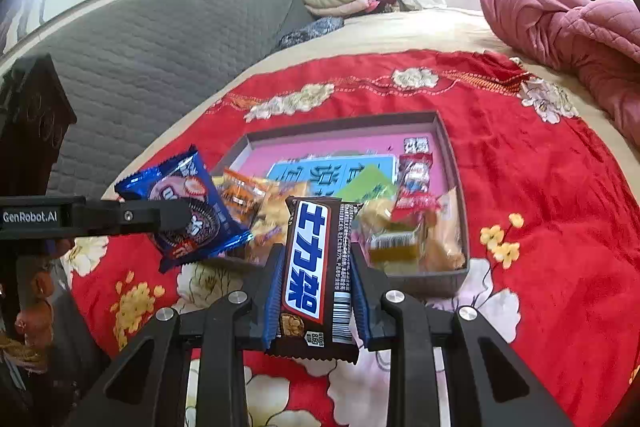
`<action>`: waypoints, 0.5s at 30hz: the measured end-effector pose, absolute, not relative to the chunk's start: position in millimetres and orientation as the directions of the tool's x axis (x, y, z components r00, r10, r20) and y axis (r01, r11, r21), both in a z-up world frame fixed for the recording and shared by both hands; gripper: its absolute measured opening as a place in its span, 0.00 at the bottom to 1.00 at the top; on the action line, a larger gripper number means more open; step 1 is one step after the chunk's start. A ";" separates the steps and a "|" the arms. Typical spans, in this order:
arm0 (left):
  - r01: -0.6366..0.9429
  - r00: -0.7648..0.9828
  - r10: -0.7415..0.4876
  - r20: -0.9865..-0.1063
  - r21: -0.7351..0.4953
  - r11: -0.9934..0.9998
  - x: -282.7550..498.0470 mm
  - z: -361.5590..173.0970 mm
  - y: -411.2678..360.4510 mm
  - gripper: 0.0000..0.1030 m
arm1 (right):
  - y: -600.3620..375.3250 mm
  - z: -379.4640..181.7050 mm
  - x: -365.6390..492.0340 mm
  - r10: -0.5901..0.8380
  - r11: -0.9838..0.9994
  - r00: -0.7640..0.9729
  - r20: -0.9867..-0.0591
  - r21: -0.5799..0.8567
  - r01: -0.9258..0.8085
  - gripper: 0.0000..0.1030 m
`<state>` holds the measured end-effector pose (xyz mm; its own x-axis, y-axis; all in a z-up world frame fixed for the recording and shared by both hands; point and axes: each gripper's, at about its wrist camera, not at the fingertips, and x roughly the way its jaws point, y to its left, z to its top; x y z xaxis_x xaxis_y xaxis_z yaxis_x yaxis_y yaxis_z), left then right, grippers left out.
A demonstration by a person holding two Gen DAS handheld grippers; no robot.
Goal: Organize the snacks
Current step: 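Lift and carry the cookie packet and chocolate bar over the tray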
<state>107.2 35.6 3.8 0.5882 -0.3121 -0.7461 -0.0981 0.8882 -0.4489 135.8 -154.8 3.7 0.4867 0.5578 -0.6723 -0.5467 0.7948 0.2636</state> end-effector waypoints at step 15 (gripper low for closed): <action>-0.129 0.610 -0.258 -0.749 -0.416 0.900 119.3 6.9 40.5 0.23 | -148.0 8.6 147.5 0.570 0.789 0.508 -0.646 0.258 -0.557 0.29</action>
